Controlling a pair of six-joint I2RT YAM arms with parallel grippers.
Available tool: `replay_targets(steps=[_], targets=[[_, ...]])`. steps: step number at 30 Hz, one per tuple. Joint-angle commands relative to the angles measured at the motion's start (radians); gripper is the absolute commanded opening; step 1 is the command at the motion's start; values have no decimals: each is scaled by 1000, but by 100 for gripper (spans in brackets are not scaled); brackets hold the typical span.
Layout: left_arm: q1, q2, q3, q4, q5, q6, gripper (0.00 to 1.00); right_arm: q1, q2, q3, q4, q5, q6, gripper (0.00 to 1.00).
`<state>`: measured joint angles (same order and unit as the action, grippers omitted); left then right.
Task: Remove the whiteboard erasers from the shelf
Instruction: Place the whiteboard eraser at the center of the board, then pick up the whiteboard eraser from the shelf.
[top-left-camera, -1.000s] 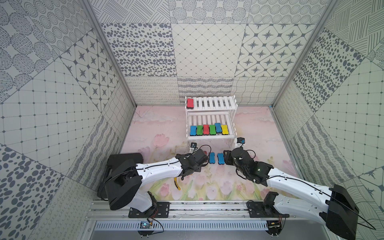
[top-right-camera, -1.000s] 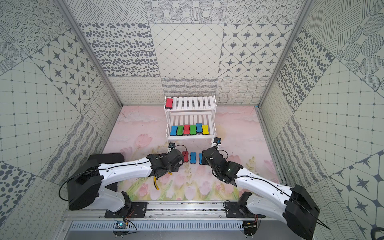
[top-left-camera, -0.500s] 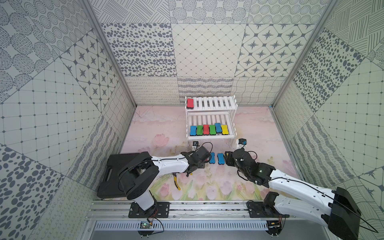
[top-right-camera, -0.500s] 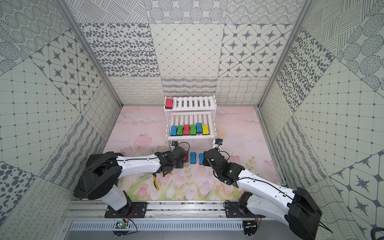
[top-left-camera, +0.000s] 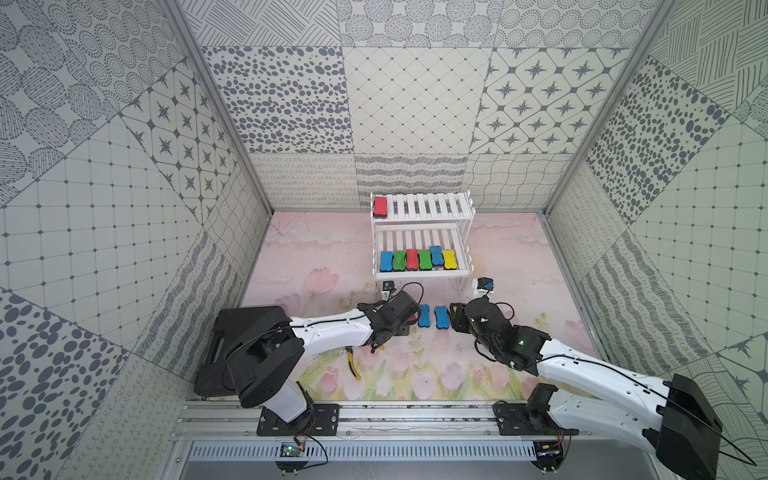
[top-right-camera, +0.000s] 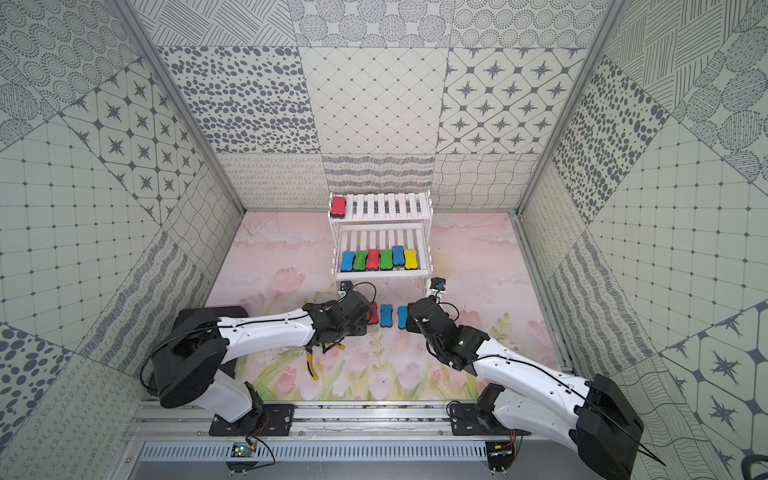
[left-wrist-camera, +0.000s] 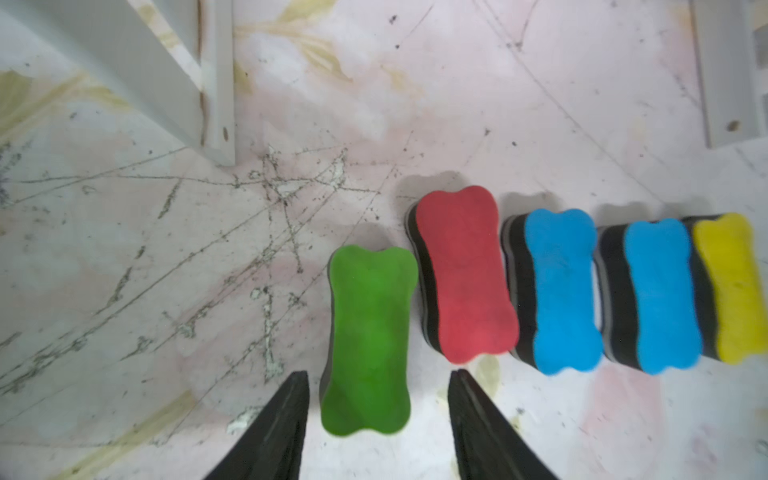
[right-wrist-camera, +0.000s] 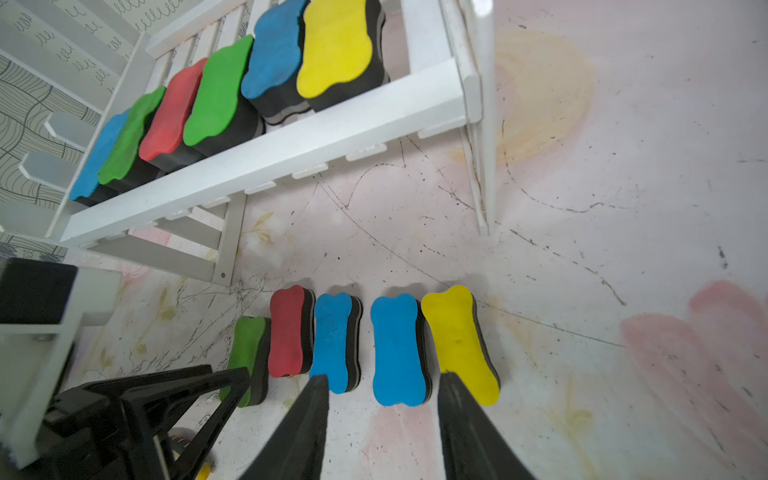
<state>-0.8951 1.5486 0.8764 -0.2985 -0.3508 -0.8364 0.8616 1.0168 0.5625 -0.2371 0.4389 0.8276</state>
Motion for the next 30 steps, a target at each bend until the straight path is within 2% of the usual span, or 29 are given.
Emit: replay_targets(steps=[1, 5, 9, 14, 17, 21, 26, 30], targets=[[-24, -148, 31, -195, -5, -15, 59, -5, -37, 2, 18, 8, 7, 47], [-5, -301, 115, -281, 10, 66, 62, -5, -34, 11, 18, -1, 2, 47], [85, -298, 348, -395, 72, 197, 65, -5, -15, 26, 19, -8, -6, 47], [226, -169, 684, -518, 139, 317, 67, -6, 1, 37, 21, -9, -2, 47], [313, -75, 845, -543, 198, 348, 67, -4, 6, 39, 21, -9, 0, 47], [372, 57, 1028, -568, 226, 402, 67, -5, 14, 42, 21, -9, -4, 47], [375, 236, 1286, -650, 134, 462, 67, -6, 37, 52, 21, -9, -10, 47], [376, 333, 1425, -697, 38, 500, 70, -11, 49, 59, 21, -9, -13, 47]])
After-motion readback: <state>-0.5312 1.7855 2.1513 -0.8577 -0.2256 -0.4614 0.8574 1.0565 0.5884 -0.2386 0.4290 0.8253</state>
